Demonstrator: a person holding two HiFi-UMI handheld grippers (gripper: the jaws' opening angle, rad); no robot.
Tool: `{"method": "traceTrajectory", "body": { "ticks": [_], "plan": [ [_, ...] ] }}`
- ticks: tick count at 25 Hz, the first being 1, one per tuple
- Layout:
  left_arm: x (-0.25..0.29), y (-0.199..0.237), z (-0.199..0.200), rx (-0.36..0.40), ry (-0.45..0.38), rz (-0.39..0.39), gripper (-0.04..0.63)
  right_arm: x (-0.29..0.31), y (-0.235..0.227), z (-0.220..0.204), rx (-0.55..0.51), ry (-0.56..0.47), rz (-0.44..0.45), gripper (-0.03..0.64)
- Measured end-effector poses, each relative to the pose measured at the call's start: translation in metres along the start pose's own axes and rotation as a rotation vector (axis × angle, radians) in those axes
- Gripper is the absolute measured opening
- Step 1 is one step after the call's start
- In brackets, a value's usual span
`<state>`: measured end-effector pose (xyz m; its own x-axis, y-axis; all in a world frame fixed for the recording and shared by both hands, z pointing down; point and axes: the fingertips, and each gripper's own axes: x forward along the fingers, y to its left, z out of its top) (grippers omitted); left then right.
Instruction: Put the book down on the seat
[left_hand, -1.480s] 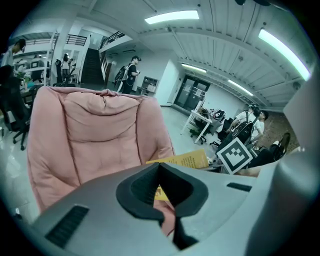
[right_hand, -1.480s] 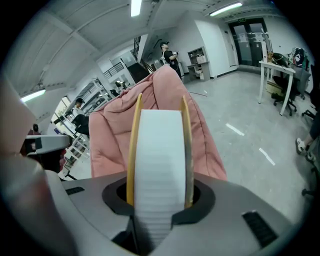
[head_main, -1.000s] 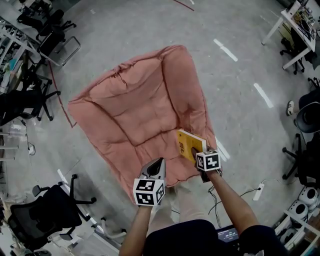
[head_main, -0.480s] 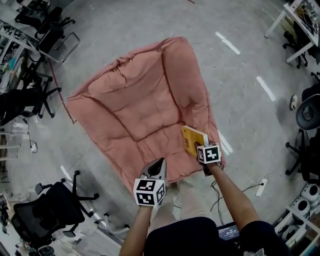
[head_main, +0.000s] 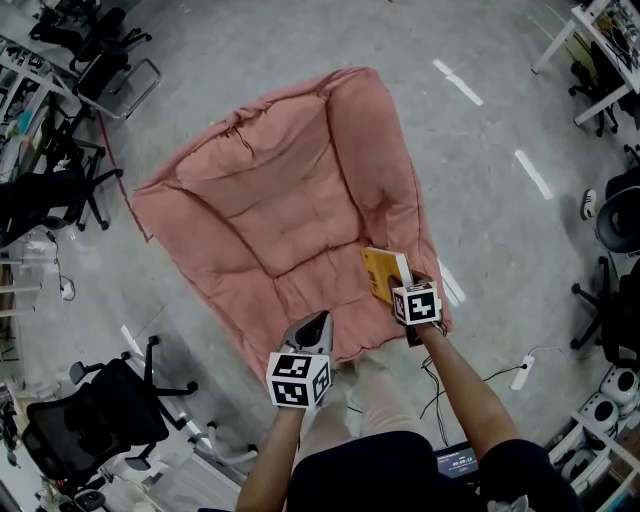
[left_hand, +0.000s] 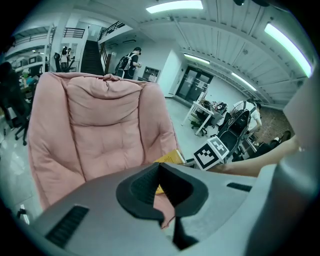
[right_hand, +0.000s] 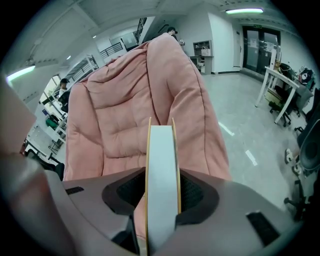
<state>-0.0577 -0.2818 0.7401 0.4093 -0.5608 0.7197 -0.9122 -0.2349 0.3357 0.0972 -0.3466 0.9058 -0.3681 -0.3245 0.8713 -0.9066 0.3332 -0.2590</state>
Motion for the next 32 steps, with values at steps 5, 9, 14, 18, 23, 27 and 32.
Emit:
{"method": "traceTrajectory", "body": {
  "ticks": [5,9,14,18,23,27,32],
  "plan": [
    [-0.003,-0.002,0.002,-0.003,-0.003,-0.008,0.005,-0.006,-0.003,0.003,-0.008,-0.028,-0.023,0.166],
    [-0.003,-0.004,0.002,-0.008,-0.005,-0.014,0.005,-0.010,-0.003,0.004,-0.012,-0.038,-0.034,0.183],
    [-0.005,-0.006,0.007,-0.022,-0.019,-0.021,0.005,-0.015,-0.003,0.005,-0.028,-0.041,-0.046,0.190],
    [-0.007,-0.012,0.015,-0.014,-0.038,-0.035,0.005,-0.023,-0.004,0.006,-0.021,-0.053,-0.057,0.193],
    [-0.013,-0.020,0.018,-0.002,-0.049,-0.050,0.005,-0.037,-0.006,0.007,-0.007,-0.066,-0.063,0.192],
    [-0.018,-0.024,0.019,0.001,-0.054,-0.055,0.005,-0.047,-0.004,0.008,-0.007,-0.073,-0.063,0.193],
    [-0.025,-0.028,0.023,0.004,-0.073,-0.059,0.005,-0.059,0.000,0.008,-0.008,-0.083,-0.054,0.192]
  ]
}}
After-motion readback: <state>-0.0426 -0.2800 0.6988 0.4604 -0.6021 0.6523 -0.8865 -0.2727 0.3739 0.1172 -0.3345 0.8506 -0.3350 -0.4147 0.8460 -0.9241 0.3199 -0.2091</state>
